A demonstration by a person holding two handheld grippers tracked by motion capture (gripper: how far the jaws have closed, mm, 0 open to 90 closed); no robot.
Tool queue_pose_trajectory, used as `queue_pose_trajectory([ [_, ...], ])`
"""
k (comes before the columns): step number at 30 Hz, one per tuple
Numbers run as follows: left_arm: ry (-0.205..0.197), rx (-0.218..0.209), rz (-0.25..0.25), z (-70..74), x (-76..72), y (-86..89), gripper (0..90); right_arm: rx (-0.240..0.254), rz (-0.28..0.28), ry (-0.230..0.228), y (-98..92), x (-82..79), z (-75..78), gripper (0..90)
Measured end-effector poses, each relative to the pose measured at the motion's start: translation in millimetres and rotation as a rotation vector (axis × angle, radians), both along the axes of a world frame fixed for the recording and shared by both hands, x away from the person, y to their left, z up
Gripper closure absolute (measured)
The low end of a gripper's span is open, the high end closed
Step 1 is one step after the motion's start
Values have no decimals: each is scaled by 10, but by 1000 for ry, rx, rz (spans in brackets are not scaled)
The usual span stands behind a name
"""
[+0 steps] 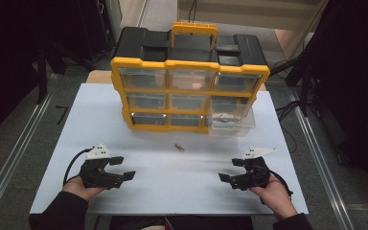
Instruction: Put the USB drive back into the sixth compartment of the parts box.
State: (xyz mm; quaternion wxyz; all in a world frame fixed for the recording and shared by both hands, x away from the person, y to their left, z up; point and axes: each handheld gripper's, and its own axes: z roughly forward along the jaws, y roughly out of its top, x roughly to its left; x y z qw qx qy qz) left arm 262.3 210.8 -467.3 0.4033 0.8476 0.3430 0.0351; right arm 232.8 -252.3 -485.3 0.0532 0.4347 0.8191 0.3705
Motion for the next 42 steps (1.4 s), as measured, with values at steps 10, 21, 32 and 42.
queue_pose_trajectory([
  [10,10,13,-6,-17,-4,-5,260,-9,26,20,25,-1,-12,159],
  [21,17,15,-11,-26,-8,-13,260,-10,27,30,37,-4,-20,159],
  [32,26,17,-12,-27,-5,-13,260,-8,30,27,48,-3,-26,159],
  [42,25,16,-10,-31,-5,-18,260,-9,29,25,49,-4,-27,159],
])
